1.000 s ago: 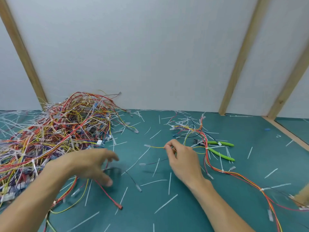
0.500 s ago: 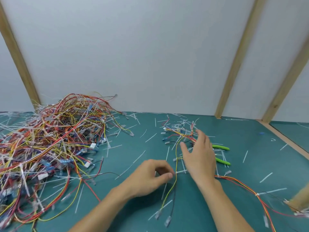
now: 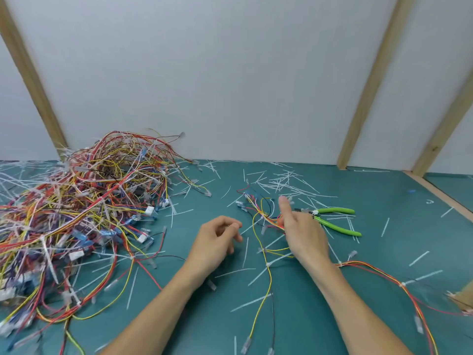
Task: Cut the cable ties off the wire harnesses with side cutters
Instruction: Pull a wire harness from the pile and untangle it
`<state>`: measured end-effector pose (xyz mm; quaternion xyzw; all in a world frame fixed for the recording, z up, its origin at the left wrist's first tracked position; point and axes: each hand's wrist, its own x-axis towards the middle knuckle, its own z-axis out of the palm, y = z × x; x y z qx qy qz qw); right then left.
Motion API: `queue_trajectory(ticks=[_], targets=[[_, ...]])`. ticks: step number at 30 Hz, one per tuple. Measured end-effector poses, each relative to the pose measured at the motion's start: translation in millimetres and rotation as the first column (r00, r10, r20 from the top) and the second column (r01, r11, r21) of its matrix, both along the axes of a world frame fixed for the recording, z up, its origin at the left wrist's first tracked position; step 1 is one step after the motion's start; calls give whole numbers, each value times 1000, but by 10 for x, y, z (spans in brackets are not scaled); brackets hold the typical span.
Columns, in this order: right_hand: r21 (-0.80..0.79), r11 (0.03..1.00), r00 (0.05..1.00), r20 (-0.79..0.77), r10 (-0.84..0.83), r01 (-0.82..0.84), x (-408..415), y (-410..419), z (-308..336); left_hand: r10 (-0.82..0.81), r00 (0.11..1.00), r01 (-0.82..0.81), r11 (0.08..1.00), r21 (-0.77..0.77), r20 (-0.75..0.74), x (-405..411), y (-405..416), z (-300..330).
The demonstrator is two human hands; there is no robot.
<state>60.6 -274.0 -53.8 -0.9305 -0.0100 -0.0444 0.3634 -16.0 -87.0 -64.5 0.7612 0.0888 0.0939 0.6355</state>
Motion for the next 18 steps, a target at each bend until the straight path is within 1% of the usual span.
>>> queue_trajectory(ticks=[3, 4, 5, 6, 8, 10, 11, 13, 15, 17, 18], targets=[[-92, 995, 999, -17, 44, -45, -33, 8, 5, -4, 1000, 3, 1000, -26, -5, -3, 9, 15], [-78, 995, 998, -6, 66, -66, -47, 14, -7, -6, 1000, 6, 1000, -28, -3, -3, 3, 12], [-27, 996, 996, 22, 86, -85, -62, 22, -24, -7, 1000, 7, 999, -34, -3, -4, -1, 11], [47, 994, 993, 70, 97, -100, -84, 31, -34, -5, 1000, 5, 999, -45, -4, -4, -3, 12], [186, 974, 967, 239, 85, -131, -125, 52, -29, 8, 1000, -9, 996, -89, -4, -3, 4, 14], [284, 935, 898, 434, 70, -211, -178, 87, 5, 27, 999, -24, 990, -139, 20, -7, 16, 24], [314, 910, 854, 515, 76, -271, -201, 109, 22, 38, 998, -30, 986, -162, 46, -7, 23, 35], [291, 871, 779, 609, 150, -395, -234, 175, 27, 76, 992, -52, 975, -217, 102, 5, 45, 65], [215, 854, 767, 577, 280, -474, -274, 264, -24, 120, 985, -83, 960, -269, 126, 14, 67, 99], [160, 837, 779, 487, 394, -523, -309, 334, -95, 142, 980, -98, 955, -279, 141, 6, 71, 107], [158, 830, 788, 449, 422, -535, -319, 347, -107, 149, 977, -102, 955, -277, 153, 1, 69, 100]])
